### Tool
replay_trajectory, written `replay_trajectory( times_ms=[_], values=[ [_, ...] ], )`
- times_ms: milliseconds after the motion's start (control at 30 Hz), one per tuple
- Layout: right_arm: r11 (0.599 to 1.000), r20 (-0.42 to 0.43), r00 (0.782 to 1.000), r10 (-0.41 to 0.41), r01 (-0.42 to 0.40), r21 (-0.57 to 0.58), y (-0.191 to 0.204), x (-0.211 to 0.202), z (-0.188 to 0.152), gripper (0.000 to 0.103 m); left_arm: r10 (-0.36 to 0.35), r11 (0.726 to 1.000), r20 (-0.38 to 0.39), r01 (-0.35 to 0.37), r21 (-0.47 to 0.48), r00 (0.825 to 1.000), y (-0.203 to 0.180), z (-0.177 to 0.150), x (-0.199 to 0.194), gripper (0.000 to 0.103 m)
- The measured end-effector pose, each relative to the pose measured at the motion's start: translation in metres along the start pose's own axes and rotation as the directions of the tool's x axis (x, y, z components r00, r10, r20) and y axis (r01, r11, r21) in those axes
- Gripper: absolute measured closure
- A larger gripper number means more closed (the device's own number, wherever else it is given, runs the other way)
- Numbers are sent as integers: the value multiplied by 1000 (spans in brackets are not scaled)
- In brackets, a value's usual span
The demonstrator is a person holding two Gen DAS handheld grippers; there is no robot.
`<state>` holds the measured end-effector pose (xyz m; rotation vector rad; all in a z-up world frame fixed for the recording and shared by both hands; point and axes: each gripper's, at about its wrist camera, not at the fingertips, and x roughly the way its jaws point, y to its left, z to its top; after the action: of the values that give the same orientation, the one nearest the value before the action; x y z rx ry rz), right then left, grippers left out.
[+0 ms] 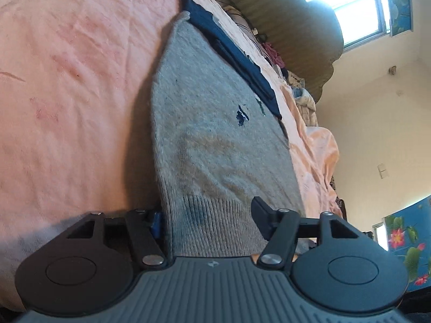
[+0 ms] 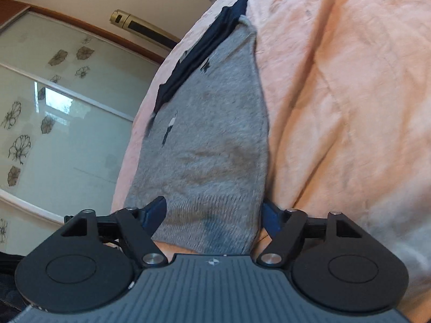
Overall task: Fold small clothes
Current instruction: 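Open both grippers and lay the hem back flat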
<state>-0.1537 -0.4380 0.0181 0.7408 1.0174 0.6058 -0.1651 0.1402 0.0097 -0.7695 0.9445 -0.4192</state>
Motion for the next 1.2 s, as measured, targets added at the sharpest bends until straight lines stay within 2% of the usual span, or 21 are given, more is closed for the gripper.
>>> replay_trajectory(
  times_ms=[33, 67, 133, 200, 367, 400, 433, 467, 500, 533, 567, 600, 667, 800, 833, 900, 967, 1000, 1033, 1133, 1200],
  values=[
    [1000, -31, 999, -25, 24, -8, 1, 6, 0, 83, 47, 999, -1, -47, 19, 999, -3, 1, 1, 89],
    [998, -77, 995, -57, 56, -17, 2, 12, 0, 90, 102, 994, -14, -102, 29, 995, -2, 4, 2, 97],
    [995, -71, 994, -80, 76, -60, 5, 4, 1, 94, 139, 990, -4, -139, 34, 990, 4, 10, -6, 98],
    [984, -46, 987, -156, 152, -96, 5, -11, 3, 94, 206, 975, 8, -206, 81, 978, 5, 14, -17, 98],
    [985, -51, 986, -159, 155, -68, -3, -14, 2, 99, 213, 960, -23, -205, 190, 977, -3, 16, -21, 96],
    [983, -57, 983, -174, 170, -75, 2, -15, 5, 93, 220, 955, -25, -210, 209, 975, -7, 20, -25, 94],
    [975, -29, 978, -208, 205, -85, 10, -19, 11, 77, 229, 948, 2, -224, 228, 973, -12, 25, -34, 92],
    [962, 36, 968, -250, 252, -102, 19, -25, 18, 67, 238, 937, 47, -242, 253, 970, -19, 33, -41, 89],
    [952, 115, 956, -270, 283, -119, 30, -30, 27, 41, 254, 919, 104, -274, 285, 962, -27, 43, -45, 73],
    [943, 190, 942, -278, 305, -131, 39, -31, 38, 15, 278, 891, 184, -325, 317, 943, -40, 55, -44, 43],
    [936, 265, 924, -275, 320, -147, 50, -25, 51, 8, 291, 867, 263, -370, 334, 920, -53, 65, -36, 27],
    [933, 310, 916, -256, 318, -167, 58, -12, 65, 7, 279, 849, 336, -395, 350, 899, -67, 75, -23, 10],
    [932, 350, 906, -238, 314, -180, 70, 31, 94, 7, 274, 829, 408, -429, 360, 871, -91, 90, 20, 10],
    [889, 313, 896, -315, 394, -233, 91, 142, 140, 7, 376, 783, 337, -491, 382, 863, -112, 103, 129, 11],
    [865, 306, 881, -361, 439, -243, 94, 164, 148, 7, 411, 761, 323, -516, 393, 852, -112, 100, 149, 11],
    [794, 305, 823, -480, 555, -247, 94, 202, 154, 4, 469, 716, 304, -559, 419, 829, -105, 91, 175, 11],
    [690, 384, 754, -533, 650, -319, 98, 218, 139, 0, 471, 633, 400, -617, 468, 787, -102, 71, 179, 9],
    [630, 414, 728, -547, 683, -369, 99, 225, 129, 0, 459, 645, 405, -610, 460, 791, -100, 68, 175, 9],
    [605, 451, 717, -531, 694, -391, 99, 223, 117, 0, 456, 657, 402, -605, 451, 794, -98, 68, 172, 8],
    [640, 427, 729, -535, 680, -358, 95, 206, 101, 0, 457, 671, 394, -600, 436, 797, -96, 70, 169, 0],
    [627, 433, 726, -535, 684, -372, 95, 196, 84, 0, 462, 662, 394, -605, 443, 795, -98, 71, 172, 0]
  ],
)
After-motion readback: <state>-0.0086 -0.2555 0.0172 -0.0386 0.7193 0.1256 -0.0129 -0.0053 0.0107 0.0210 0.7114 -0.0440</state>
